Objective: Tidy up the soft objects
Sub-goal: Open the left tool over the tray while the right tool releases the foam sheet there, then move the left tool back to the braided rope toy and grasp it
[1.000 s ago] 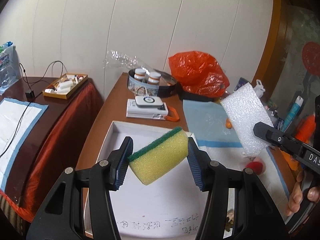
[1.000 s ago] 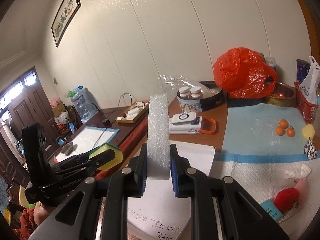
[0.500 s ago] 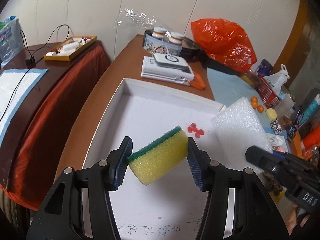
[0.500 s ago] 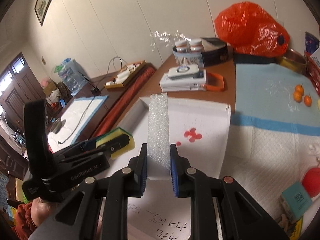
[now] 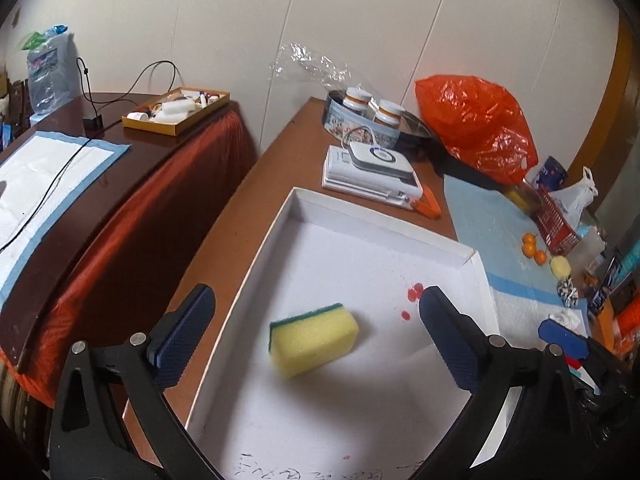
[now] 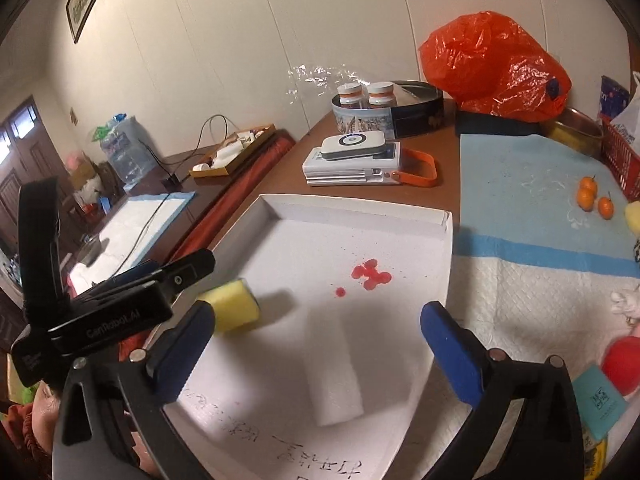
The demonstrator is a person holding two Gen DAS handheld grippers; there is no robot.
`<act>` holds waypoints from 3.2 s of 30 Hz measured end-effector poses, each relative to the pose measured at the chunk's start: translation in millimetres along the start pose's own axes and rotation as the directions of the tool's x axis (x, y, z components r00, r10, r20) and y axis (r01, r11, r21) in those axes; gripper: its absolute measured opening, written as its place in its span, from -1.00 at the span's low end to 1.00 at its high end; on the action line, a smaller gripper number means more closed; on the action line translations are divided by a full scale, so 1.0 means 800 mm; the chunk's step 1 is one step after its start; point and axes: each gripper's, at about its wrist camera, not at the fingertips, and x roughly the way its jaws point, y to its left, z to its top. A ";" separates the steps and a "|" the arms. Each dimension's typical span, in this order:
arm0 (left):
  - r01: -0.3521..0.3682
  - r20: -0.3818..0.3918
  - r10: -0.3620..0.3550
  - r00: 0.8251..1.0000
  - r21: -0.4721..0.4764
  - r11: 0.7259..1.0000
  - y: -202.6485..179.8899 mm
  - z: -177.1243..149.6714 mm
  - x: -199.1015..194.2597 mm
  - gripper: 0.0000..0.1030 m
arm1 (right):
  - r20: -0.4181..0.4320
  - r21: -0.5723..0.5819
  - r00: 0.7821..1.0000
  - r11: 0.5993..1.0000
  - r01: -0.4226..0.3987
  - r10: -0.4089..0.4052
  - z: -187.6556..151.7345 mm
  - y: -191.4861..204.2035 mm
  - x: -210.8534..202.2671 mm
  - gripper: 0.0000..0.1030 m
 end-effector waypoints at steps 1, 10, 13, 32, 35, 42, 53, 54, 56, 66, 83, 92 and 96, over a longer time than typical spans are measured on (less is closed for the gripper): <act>0.003 0.007 -0.003 1.000 -0.006 1.000 0.001 0.001 -0.003 1.00 | 0.009 0.006 1.000 1.000 0.008 -0.008 0.000 -0.001 -0.004 1.00; 0.020 0.074 -0.018 0.997 -0.026 0.999 -0.001 0.002 -0.039 1.00 | 0.080 -0.023 0.997 1.000 0.008 -0.006 0.003 0.010 -0.025 1.00; 0.015 0.088 -0.013 0.996 -0.031 0.999 -0.001 0.001 -0.048 1.00 | 0.085 -0.010 0.996 1.000 0.004 -0.004 0.001 0.009 -0.027 1.00; -0.001 0.100 0.005 0.995 -0.034 0.999 -0.016 -0.022 -0.082 1.00 | 0.109 0.009 0.994 1.000 -0.006 0.005 -0.022 0.004 -0.051 1.00; -0.011 0.101 0.014 0.995 -0.033 0.999 -0.021 -0.025 -0.086 1.00 | 0.115 0.018 0.993 1.000 -0.006 0.004 -0.026 0.000 -0.057 1.00; -0.011 0.114 0.014 0.993 -0.028 1.000 -0.037 -0.034 -0.102 1.00 | 0.129 0.024 0.992 1.000 -0.019 0.015 -0.030 -0.011 -0.073 1.00; -0.031 0.137 0.040 0.990 -0.066 0.997 -0.080 -0.059 -0.127 1.00 | 0.159 0.002 0.986 0.999 -0.045 0.044 -0.038 -0.045 -0.110 1.00; -0.033 0.135 0.042 0.990 -0.066 0.997 -0.086 -0.061 -0.128 1.00 | 0.157 0.002 0.987 0.999 -0.045 0.044 -0.040 -0.050 -0.113 1.00; -0.038 0.130 0.045 0.990 -0.056 0.998 -0.102 -0.068 -0.130 1.00 | 0.154 0.014 0.987 0.999 -0.052 0.049 -0.043 -0.062 -0.119 1.00; -0.048 0.102 0.049 0.994 -0.013 0.999 -0.165 -0.095 -0.135 1.00 | 0.152 0.085 0.986 0.993 -0.082 0.069 -0.061 -0.124 -0.144 1.00; 0.097 -0.020 -0.095 0.995 0.258 0.961 -0.254 -0.170 -0.133 1.00 | 0.215 0.240 0.976 0.970 -0.036 -0.017 -0.085 -0.263 -0.207 1.00; 0.159 -0.201 -0.082 0.976 0.408 0.899 -0.304 -0.239 -0.080 1.00 | 0.169 0.411 0.975 0.910 0.061 -0.142 -0.125 -0.373 -0.218 1.00; 0.156 -0.225 -0.065 0.972 0.415 0.896 -0.315 -0.244 -0.058 0.99 | 0.149 0.390 0.980 0.918 0.067 -0.135 -0.136 -0.380 -0.212 1.00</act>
